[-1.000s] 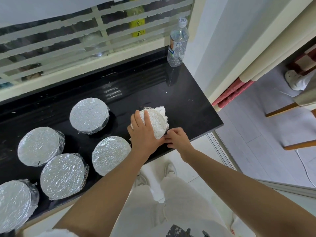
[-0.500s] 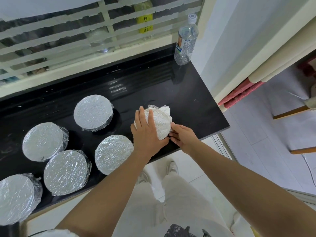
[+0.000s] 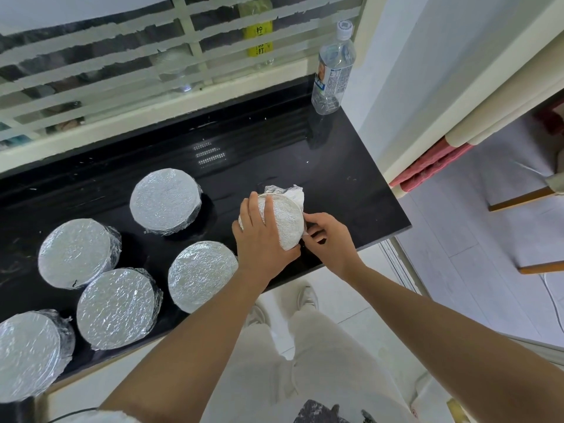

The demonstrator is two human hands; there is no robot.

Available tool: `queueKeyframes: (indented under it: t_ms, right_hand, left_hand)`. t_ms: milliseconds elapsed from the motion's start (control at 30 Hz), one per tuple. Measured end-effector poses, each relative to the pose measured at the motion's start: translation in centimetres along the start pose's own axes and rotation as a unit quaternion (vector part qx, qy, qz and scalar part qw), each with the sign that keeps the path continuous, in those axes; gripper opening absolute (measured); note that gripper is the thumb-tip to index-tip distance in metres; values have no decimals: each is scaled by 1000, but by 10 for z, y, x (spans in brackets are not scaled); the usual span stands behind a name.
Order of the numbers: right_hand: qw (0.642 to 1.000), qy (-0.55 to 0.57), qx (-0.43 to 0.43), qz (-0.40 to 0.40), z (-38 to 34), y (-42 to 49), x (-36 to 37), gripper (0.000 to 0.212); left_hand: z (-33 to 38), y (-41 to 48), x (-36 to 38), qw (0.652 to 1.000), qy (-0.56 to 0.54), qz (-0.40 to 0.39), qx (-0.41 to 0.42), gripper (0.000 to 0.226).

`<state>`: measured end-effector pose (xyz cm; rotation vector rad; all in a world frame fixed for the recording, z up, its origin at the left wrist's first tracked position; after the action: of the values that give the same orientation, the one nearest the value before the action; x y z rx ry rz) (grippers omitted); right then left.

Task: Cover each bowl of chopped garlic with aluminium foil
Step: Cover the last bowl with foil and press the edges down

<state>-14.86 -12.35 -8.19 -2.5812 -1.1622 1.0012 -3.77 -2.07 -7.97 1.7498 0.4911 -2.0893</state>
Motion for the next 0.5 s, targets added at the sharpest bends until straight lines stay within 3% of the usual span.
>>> queueKeyframes:
  t_ms: [300, 500]
  right_hand:
    - [994, -109, -15, 22, -5, 10, -10, 10]
    - [984, -173, -38, -32, -13, 17, -7, 5]
  left_hand:
    - [1, -1, -1, 1000, 8, -12, 15, 110]
    - [-1, 1, 1, 999, 11, -12, 41, 108]
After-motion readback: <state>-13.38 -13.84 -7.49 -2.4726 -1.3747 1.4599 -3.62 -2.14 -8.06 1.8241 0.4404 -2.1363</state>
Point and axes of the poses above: each hand's wrist, its own y-axis towards the middle knuckle, its own x-axis out of the palm, z = x × y, the point moved 8 cm from there along y, towards the middle knuckle, and after that the axes turned 14 degrees about x, right-handed, at the moved point
